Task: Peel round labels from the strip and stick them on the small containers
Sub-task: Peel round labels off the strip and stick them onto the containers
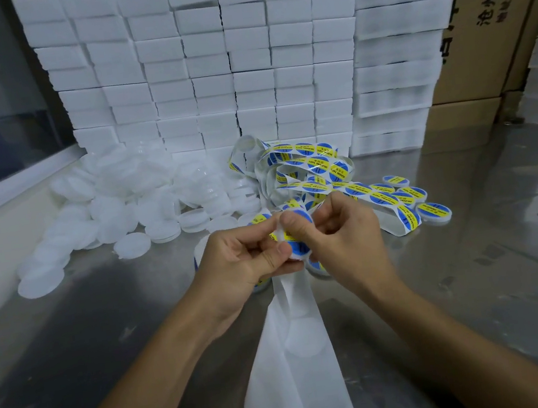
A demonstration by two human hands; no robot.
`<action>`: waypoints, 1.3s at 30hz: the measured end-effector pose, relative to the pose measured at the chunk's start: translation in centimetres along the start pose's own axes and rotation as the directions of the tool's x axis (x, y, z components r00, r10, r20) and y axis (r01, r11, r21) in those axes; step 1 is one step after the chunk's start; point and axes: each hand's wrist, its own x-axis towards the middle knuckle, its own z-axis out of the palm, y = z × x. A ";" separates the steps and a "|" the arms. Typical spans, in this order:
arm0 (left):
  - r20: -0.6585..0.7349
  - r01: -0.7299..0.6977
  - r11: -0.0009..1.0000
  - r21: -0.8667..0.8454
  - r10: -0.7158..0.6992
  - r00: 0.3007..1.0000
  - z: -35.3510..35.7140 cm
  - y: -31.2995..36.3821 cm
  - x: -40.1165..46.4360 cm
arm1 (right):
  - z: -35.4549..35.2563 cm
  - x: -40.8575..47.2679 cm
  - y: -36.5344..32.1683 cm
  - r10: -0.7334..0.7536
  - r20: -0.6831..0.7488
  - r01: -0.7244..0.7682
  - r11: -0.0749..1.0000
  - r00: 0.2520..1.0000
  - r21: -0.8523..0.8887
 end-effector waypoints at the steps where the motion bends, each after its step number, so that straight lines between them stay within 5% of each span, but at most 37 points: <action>1: 0.004 0.006 1.000 0.008 -0.006 1.000 0.0 0.0 0.0 | -0.1 0.1 0.1 0.001 0.007 -0.001 1.000 1.000 -0.017; 7: -0.057 0.024 1.000 -0.005 -0.024 0.998 -0.4 0.3 0.3 | -0.4 0.5 0.3 -0.066 0.092 0.058 0.994 0.994 0.093; 12: -0.153 0.002 1.000 -0.031 -0.007 0.988 -1.3 0.3 0.6 | -0.2 0.1 0.3 -0.136 0.298 0.108 0.988 0.945 0.110; 22: -0.156 0.037 0.997 0.062 -0.027 0.987 -0.9 -0.1 0.5 | -0.4 0.5 -0.1 -0.085 0.108 0.060 0.974 0.991 0.217; 32: -0.359 0.052 0.999 -0.004 -0.050 0.932 -1.5 -0.1 0.8 | 0.0 0.4 -0.2 -0.085 0.230 0.036 0.978 0.970 0.207; 35: -0.359 0.060 0.998 0.002 -0.056 0.932 -1.3 0.1 0.8 | -0.1 0.4 0.0 -0.094 0.189 0.066 0.987 0.977 0.148; 39: -0.353 0.044 0.999 0.013 -0.037 0.935 -1.0 0.3 0.7 | -0.2 0.0 0.3 -0.315 0.200 0.343 0.931 0.928 -0.125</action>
